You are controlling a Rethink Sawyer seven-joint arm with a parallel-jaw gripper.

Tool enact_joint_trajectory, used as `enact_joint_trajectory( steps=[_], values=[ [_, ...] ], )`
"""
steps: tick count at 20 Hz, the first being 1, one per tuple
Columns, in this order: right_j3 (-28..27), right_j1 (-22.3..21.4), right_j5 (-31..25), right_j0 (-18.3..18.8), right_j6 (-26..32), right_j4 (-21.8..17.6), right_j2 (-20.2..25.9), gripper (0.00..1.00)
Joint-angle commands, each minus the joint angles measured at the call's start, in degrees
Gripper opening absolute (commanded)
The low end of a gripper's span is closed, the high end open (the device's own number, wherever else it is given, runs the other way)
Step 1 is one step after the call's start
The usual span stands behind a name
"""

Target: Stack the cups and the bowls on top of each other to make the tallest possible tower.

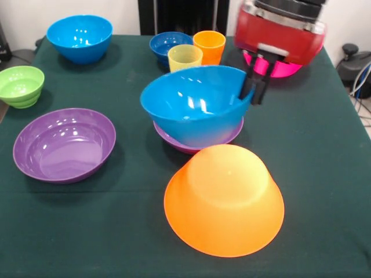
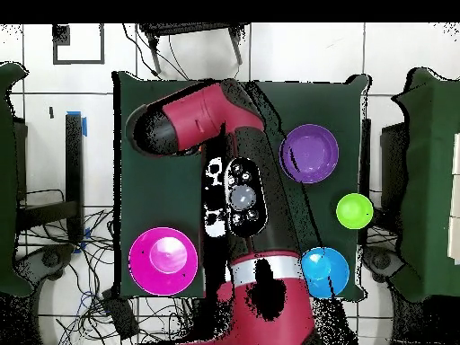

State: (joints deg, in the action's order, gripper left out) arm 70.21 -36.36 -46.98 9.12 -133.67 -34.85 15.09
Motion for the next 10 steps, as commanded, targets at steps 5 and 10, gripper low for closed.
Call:
enact_joint_trajectory(
  steps=[5, 10],
  values=[
    [-5.09, 9.94, -3.81, -4.04, 2.92, -0.45, 1.03, 0.0],
    [-8.67, 12.37, -3.54, -4.84, 3.8, -0.75, 1.08, 0.0]
  ],
)
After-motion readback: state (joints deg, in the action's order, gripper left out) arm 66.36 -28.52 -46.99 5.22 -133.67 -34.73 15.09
